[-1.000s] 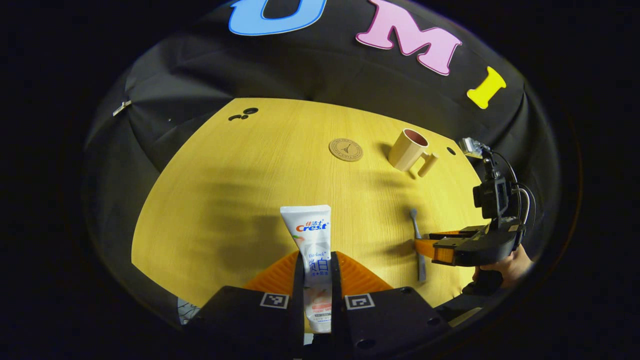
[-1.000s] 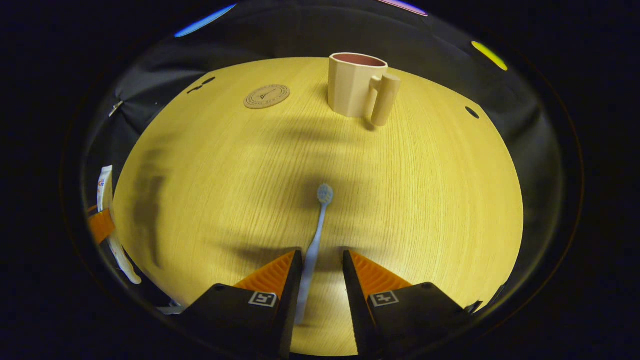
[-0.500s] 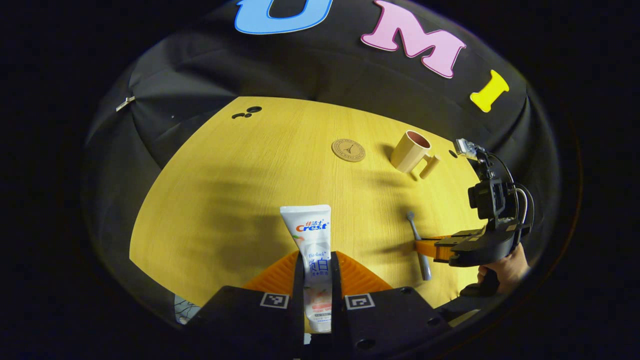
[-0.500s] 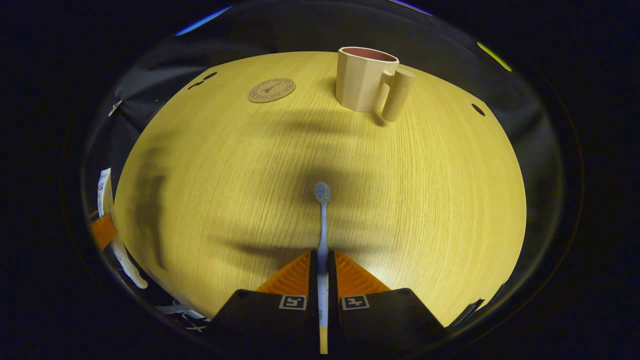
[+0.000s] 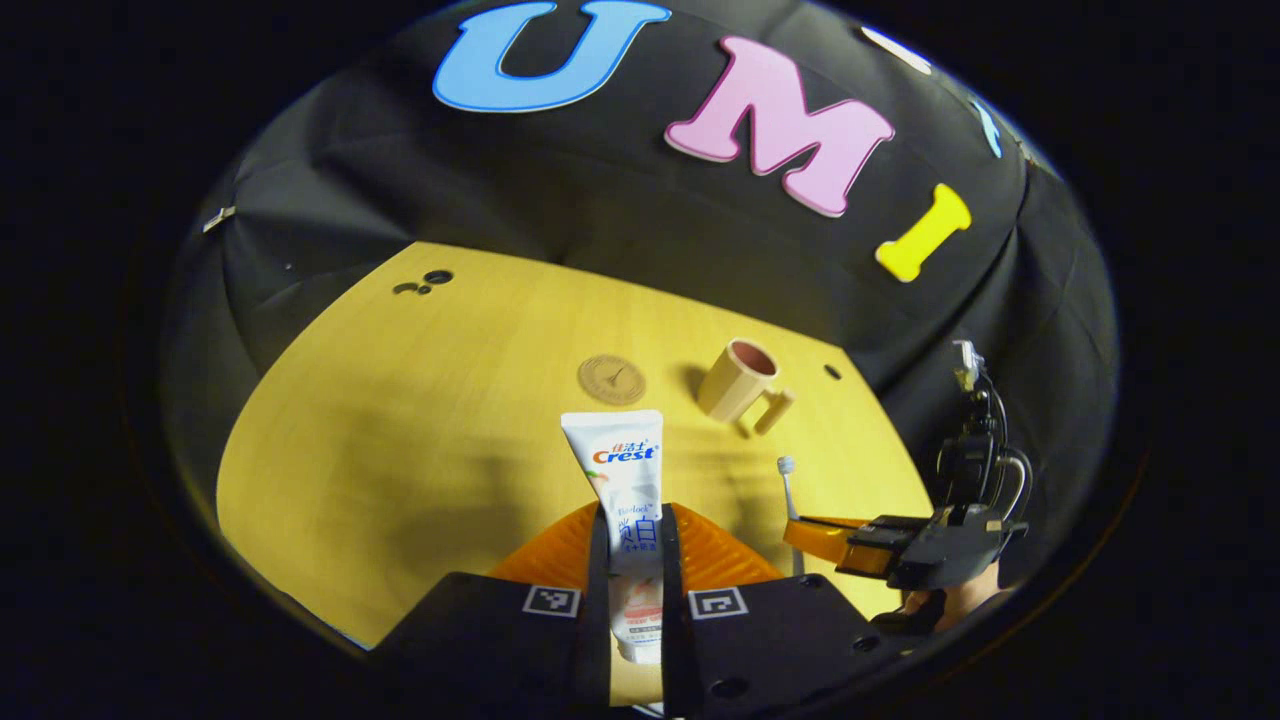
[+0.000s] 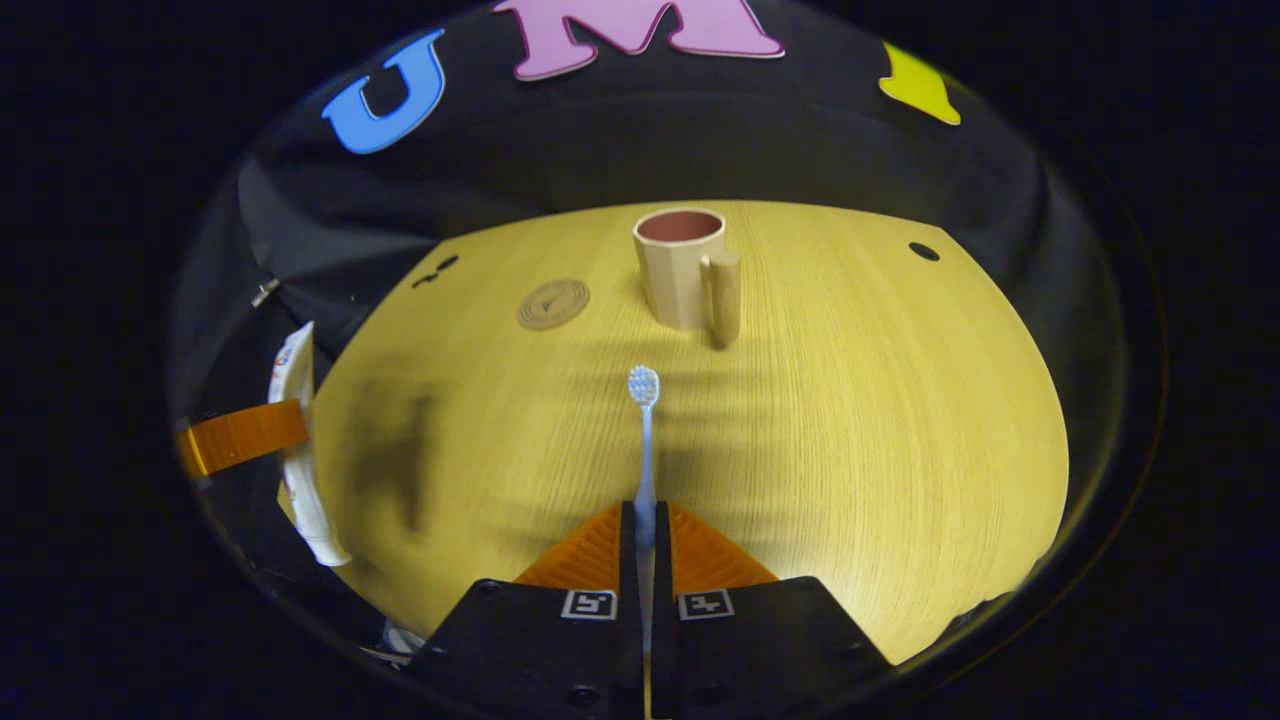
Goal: Put the toothbrush and toothpaste on the desktop into the cup, then pick up the cup and place it on the coaster on the desktop.
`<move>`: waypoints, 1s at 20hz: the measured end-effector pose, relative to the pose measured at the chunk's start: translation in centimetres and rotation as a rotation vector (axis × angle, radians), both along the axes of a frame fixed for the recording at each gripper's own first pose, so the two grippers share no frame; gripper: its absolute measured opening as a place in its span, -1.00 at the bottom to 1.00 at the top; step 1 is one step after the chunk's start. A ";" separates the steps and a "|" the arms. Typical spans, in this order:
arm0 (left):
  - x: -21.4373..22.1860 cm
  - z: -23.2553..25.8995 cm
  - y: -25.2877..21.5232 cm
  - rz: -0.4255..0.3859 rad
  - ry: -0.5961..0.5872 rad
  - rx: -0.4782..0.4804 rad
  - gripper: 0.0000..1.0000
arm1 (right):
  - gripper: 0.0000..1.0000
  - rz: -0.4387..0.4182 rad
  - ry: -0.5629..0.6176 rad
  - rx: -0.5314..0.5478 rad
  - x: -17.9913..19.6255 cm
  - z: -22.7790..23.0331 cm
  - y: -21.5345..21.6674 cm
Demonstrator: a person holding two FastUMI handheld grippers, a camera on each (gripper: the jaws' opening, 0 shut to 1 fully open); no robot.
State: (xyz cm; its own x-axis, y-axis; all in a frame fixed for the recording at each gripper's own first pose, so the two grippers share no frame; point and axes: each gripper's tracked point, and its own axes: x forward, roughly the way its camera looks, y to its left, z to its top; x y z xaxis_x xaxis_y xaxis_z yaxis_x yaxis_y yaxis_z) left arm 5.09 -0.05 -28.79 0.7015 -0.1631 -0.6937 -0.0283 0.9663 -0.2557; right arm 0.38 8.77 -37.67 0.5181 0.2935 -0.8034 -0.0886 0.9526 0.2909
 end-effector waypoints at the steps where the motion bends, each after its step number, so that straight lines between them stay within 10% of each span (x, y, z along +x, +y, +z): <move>1: 1.3 0.9 -0.8 -0.005 -0.042 -0.017 -0.49 | -0.86 -0.006 -0.042 0.038 0.6 1.4 -0.1; 10: 16.3 9.7 -9.5 -0.039 -0.456 -0.152 -0.51 | -0.85 -0.095 -0.289 0.219 5.1 10.9 -4.6; 20: 26.9 2.4 -13.3 0.004 -0.513 -0.085 -0.51 | -0.85 -0.113 -0.325 0.328 7.6 11.9 -8.3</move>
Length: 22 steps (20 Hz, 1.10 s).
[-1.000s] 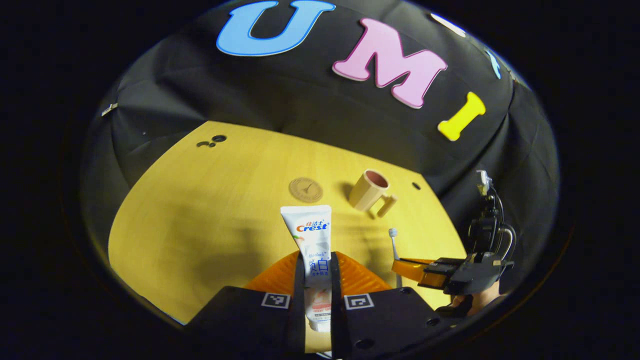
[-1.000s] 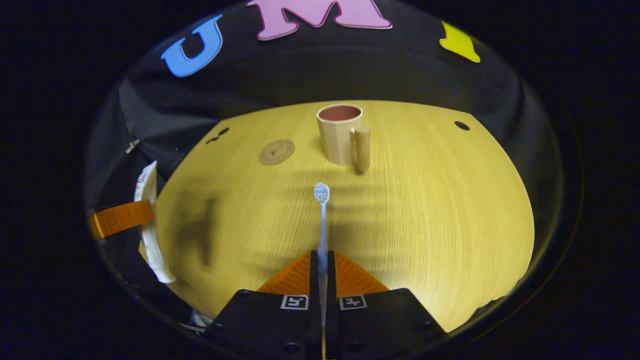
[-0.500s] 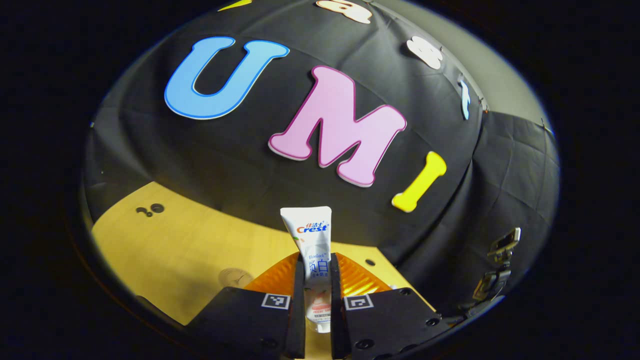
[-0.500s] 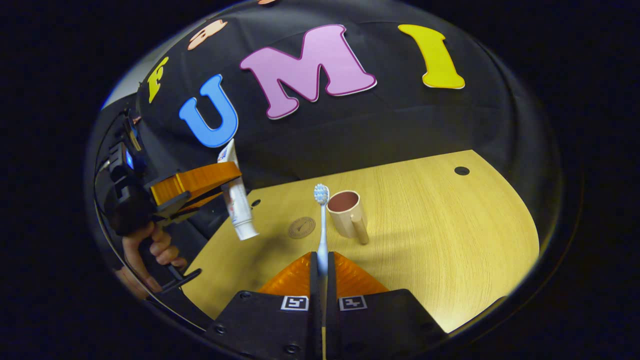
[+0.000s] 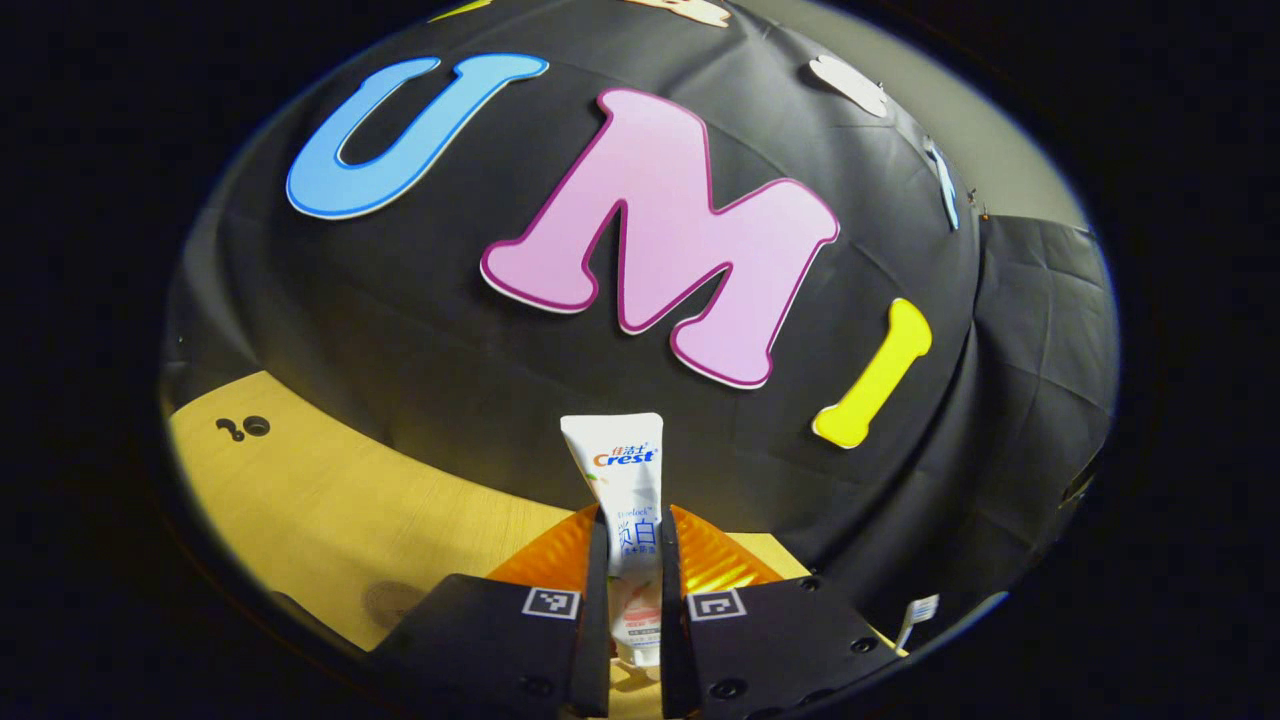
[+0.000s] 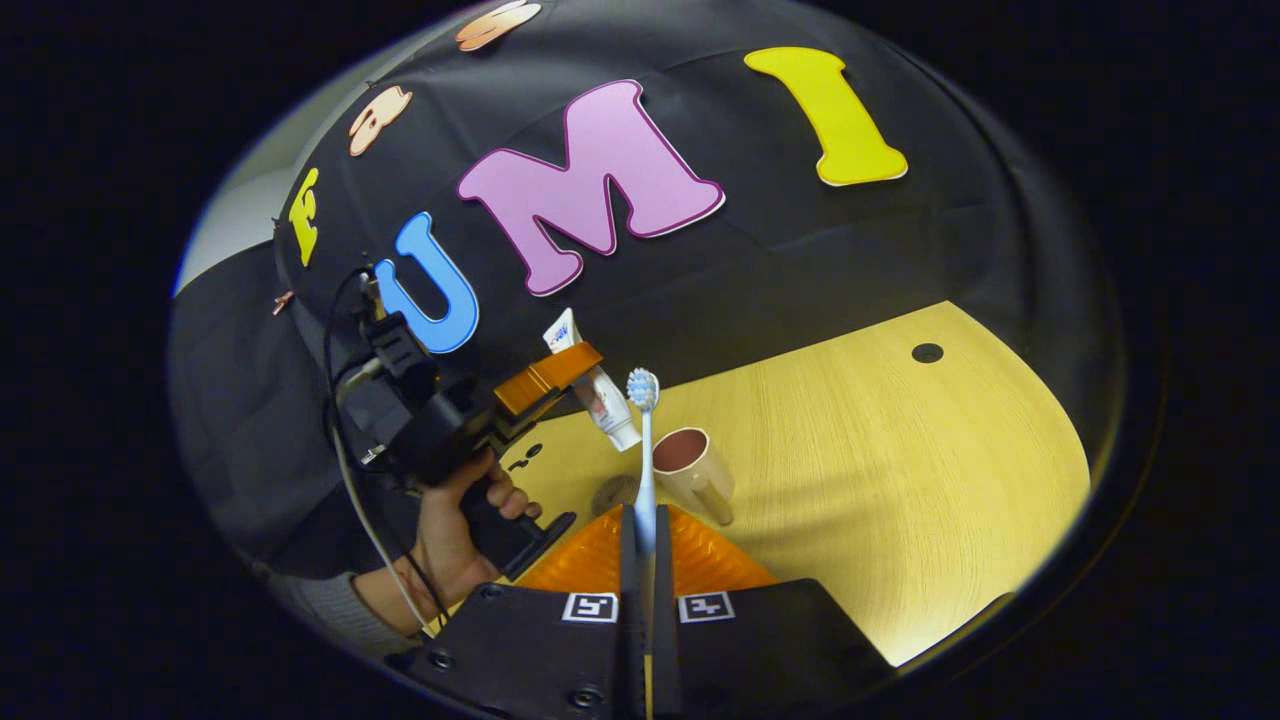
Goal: Put the toothbrush and toothpaste on the desktop into the cup, then pick up the cup and place it on the coaster on the desktop.
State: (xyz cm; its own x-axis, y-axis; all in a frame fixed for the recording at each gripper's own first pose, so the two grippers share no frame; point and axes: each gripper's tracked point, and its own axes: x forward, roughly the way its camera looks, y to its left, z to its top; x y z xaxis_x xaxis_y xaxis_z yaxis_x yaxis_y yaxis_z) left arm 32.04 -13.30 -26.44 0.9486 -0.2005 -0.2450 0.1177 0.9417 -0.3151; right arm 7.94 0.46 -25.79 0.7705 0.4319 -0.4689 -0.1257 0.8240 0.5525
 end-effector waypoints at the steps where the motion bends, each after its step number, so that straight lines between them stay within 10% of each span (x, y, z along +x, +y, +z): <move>1: 0.6 -0.9 0.0 0.010 -0.003 0.006 -0.51 | -0.86 0.003 -0.002 -0.002 0.2 -0.3 -0.4; 22: 0.6 -12.3 0.1 0.021 0.037 0.045 -0.31 | -0.86 -0.092 -0.187 0.122 13.8 -2.9 -0.7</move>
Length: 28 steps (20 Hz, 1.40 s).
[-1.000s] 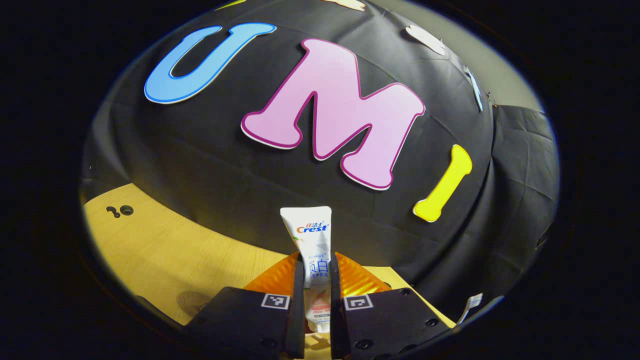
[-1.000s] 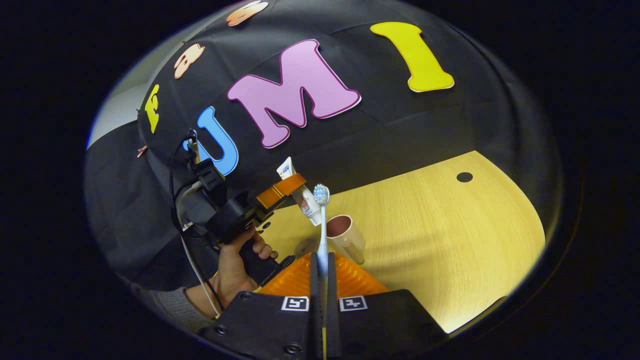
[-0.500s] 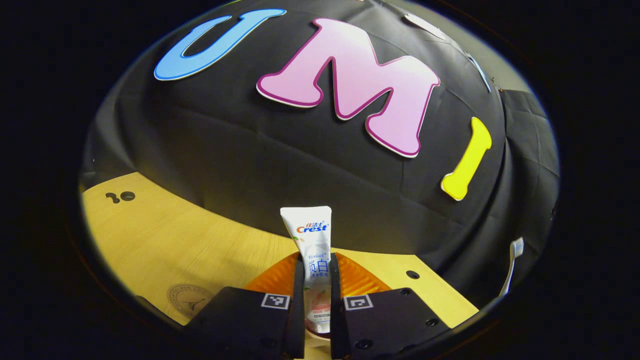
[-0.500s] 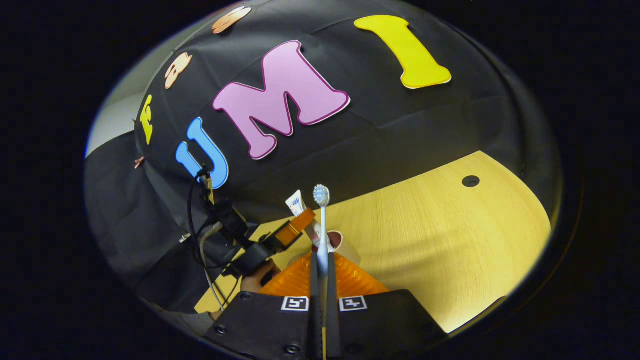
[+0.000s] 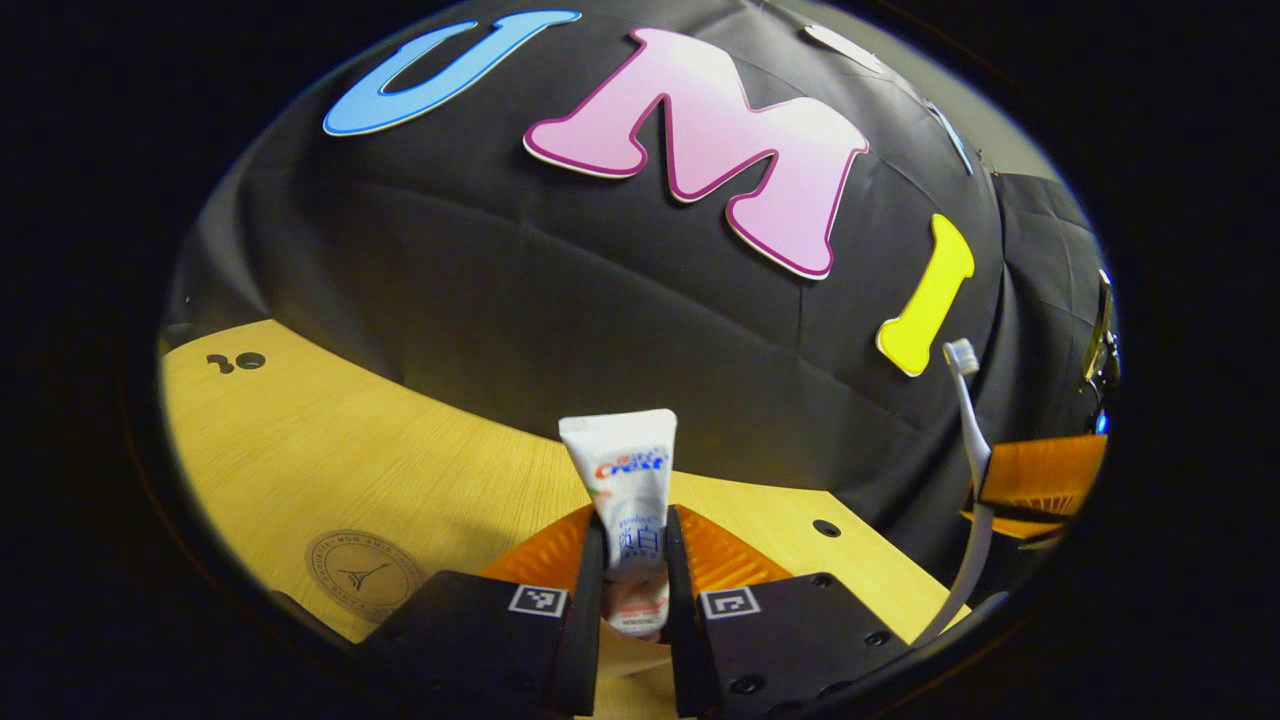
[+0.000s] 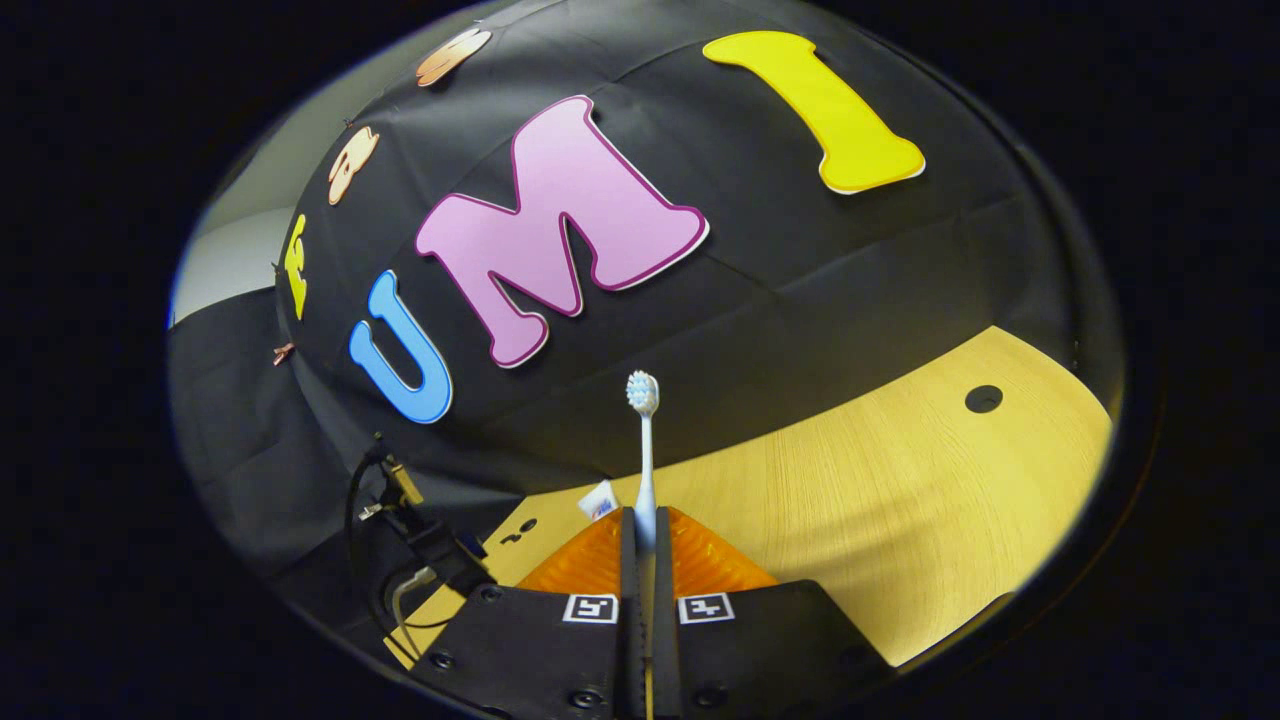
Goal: Put the toothbrush and toothpaste on the desktop into the cup, then pick up the cup and place it on the coaster on the desktop.
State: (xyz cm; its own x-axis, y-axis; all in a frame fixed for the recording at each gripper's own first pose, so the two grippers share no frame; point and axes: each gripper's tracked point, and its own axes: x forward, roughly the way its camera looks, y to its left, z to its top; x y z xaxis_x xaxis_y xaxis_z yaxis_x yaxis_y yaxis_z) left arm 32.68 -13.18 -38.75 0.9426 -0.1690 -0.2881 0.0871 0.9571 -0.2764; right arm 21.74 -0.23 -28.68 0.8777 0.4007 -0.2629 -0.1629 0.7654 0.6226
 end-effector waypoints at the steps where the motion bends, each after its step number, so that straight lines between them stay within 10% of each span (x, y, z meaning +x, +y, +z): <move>1: -0.1 -0.1 0.0 -0.001 -0.003 -0.006 -0.40 | -0.87 -0.010 -0.012 0.011 0.7 0.1 0.0; 2: -0.1 0.0 0.1 0.003 -0.005 -0.009 0.01 | -0.86 -0.019 -0.020 0.022 1.4 0.1 0.0; 4: -0.2 0.2 0.3 0.012 -0.008 -0.016 0.12 | -0.86 -0.034 -0.033 0.035 2.6 -0.1 0.0; 28: -12.1 2.7 4.7 0.030 -0.002 0.042 0.03 | -0.86 -0.016 -0.045 -0.151 5.7 -9.0 6.1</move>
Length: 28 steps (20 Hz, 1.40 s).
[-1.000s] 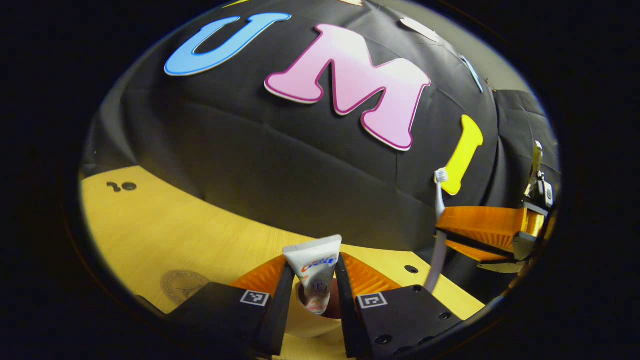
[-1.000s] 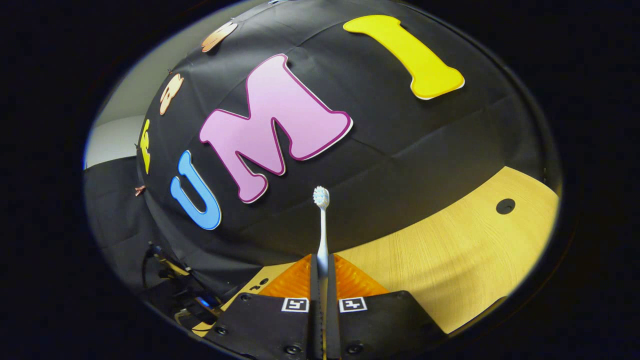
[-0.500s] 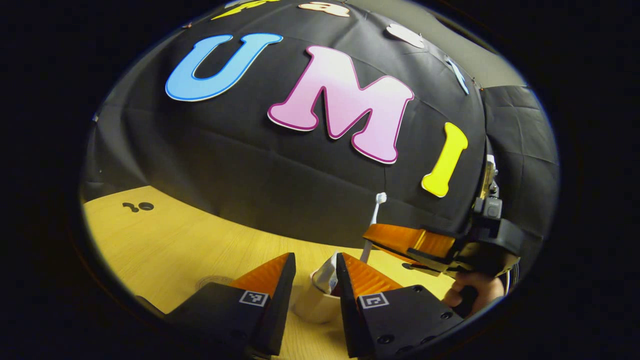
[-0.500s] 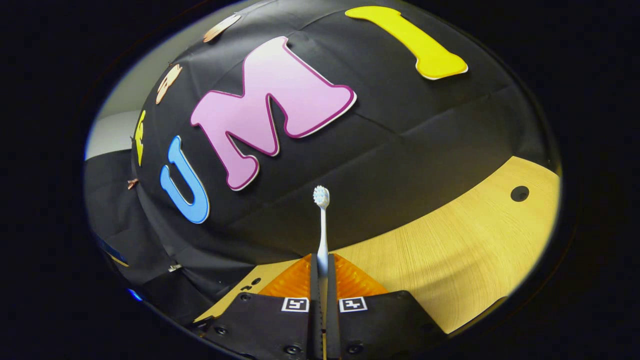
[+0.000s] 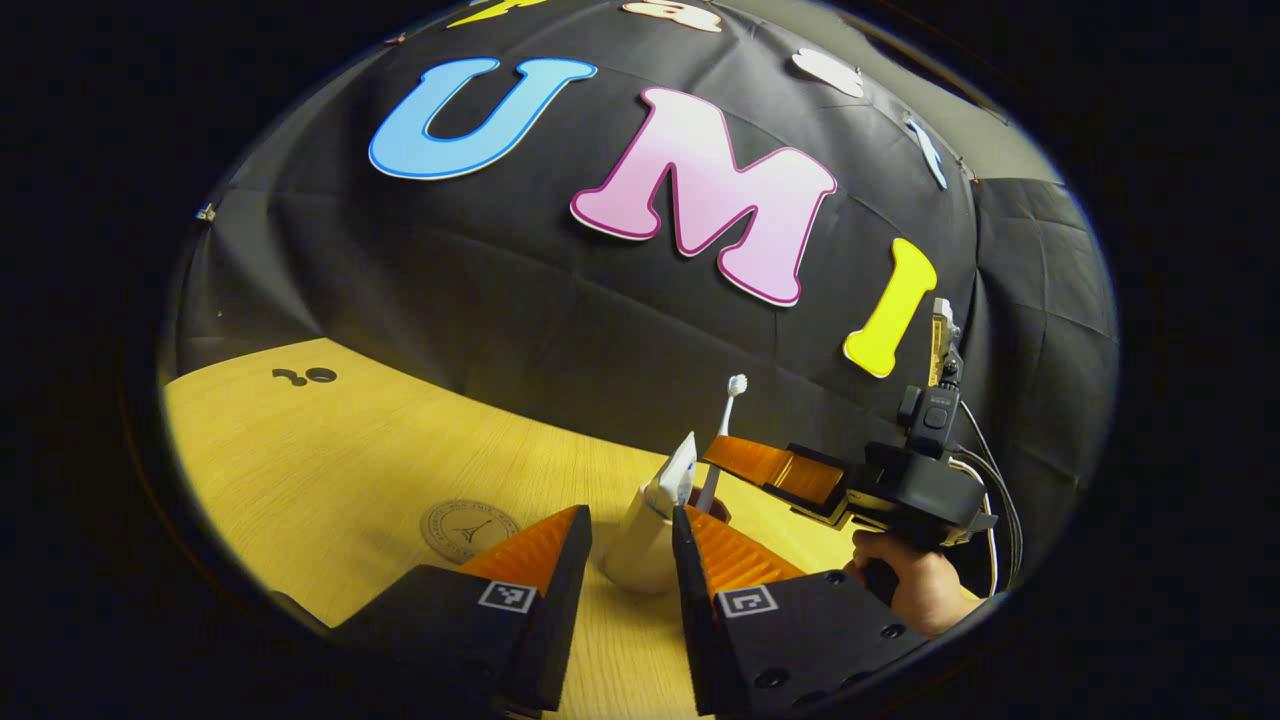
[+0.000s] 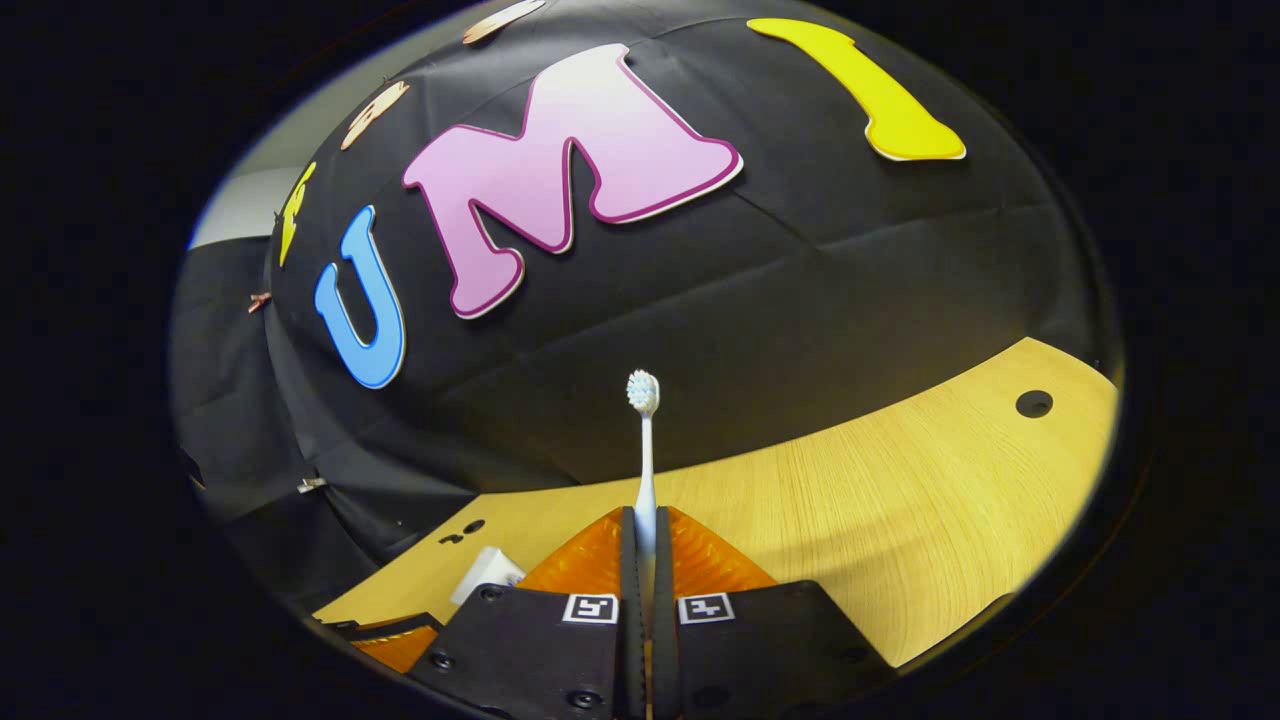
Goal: Put the toothbrush and toothpaste on the desktop into the cup, then pick up the cup and place it on the coaster on the desktop.
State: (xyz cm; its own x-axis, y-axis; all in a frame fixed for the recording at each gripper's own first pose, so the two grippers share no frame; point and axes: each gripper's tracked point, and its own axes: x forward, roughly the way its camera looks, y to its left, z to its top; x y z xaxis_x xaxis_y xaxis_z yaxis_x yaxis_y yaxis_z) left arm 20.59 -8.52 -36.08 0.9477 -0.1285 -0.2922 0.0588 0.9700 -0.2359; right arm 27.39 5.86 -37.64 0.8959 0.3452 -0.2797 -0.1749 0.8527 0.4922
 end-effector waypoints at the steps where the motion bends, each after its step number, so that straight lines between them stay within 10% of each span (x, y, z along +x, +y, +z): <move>1: -0.2 -0.2 0.1 0.000 0.005 0.005 0.02 | -0.86 -0.004 0.004 -0.008 -0.4 -0.4 -0.1; 18: -2.5 -1.6 1.6 0.015 0.039 0.040 0.03 | -0.27 0.141 0.104 -0.128 -6.5 0.5 -2.2; 28: -5.4 -1.9 3.2 0.005 0.052 0.126 0.03 | 0.16 0.431 0.310 -0.355 -10.3 -0.3 -1.9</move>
State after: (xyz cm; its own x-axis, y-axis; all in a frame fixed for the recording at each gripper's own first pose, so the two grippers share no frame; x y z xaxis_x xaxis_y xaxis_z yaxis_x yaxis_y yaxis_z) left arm 15.23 -5.27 -38.02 0.9315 -0.0825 -0.3542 0.0445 0.9925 -0.1143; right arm 17.12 3.96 -37.98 0.5564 0.4951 -0.6673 -0.4328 0.8582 0.2759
